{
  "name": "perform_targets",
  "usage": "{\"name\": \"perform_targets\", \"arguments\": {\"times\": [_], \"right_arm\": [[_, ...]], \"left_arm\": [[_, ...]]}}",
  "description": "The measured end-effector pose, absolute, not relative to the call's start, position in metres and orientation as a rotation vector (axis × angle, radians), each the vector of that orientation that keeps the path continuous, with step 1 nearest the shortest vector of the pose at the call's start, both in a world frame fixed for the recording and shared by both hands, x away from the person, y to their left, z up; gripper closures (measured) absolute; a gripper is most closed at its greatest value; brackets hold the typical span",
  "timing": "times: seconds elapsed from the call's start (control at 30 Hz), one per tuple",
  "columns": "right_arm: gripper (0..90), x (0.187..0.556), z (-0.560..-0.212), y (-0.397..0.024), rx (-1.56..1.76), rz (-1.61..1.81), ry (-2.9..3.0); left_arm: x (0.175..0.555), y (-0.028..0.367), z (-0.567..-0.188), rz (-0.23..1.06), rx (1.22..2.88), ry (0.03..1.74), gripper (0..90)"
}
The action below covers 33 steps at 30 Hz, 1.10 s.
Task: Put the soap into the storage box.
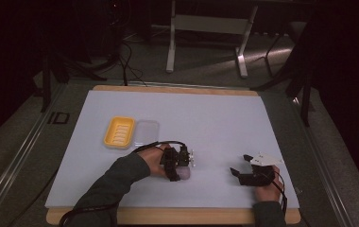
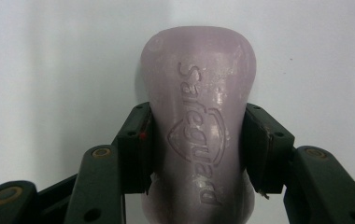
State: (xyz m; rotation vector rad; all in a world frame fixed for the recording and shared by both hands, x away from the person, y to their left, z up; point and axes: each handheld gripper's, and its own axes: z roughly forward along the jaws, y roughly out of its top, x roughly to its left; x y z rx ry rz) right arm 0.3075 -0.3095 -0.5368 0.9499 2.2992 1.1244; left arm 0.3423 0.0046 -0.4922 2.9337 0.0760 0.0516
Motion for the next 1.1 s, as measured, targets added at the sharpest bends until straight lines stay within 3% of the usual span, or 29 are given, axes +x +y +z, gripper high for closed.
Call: {"name": "perform_targets", "arguments": {"times": [0.5,1.1], "right_arm": [[20.3,0.307,-0.537,-0.310,0.950,1.124,2.299],[20.3,0.307,-0.537,-0.309,0.947,1.120,2.300]], "left_arm": [[0.355,0.021,-0.481,0.057,2.910,0.149,49.7],[0.377,0.047,-0.477,0.064,2.874,0.363,49.7]]}}
